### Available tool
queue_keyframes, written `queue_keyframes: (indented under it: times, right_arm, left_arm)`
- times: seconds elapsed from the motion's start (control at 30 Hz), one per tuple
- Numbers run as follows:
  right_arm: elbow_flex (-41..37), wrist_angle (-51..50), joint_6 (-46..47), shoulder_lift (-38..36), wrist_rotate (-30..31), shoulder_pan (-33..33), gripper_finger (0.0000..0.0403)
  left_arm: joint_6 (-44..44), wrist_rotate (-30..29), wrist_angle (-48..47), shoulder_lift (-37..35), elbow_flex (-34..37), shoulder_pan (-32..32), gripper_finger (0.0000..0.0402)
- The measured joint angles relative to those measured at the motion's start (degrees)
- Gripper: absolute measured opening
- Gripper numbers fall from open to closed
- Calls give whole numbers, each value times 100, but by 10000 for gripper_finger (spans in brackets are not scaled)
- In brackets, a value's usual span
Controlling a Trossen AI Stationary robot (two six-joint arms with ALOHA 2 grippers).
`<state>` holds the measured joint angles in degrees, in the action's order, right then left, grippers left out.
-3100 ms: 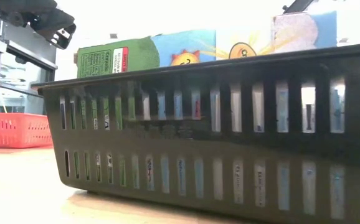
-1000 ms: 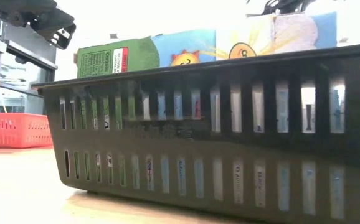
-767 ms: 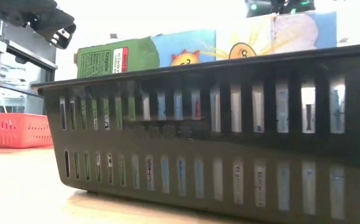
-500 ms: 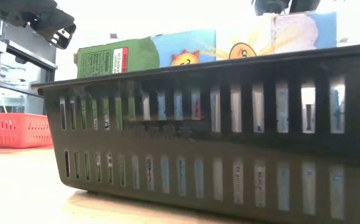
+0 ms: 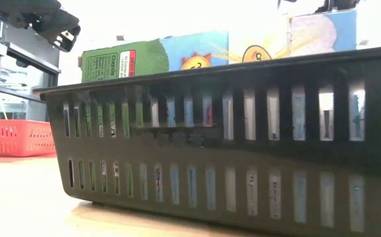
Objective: Pick & Place Office Desk Supplies
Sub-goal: Put the green spring keychain into the orange bin
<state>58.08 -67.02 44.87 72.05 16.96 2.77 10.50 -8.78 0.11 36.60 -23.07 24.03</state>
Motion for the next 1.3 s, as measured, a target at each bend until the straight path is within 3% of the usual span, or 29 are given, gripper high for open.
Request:
queue_keyframes:
  times: [0.53, 0.97, 1.3]
  right_arm:
    - [-7, 21, -3, 1066, -253, -302, 3]
    - [-7, 34, -51, 1115, -251, -368, 4]
    - [-7, 42, -116, 1115, -240, -368, 64]
  left_arm:
    - [0, 5, 1, 0, 0, -1, 136]
    - [0, 12, -1, -2, 0, -1, 136]
    - [0, 29, 1, 0, 0, 0, 136]
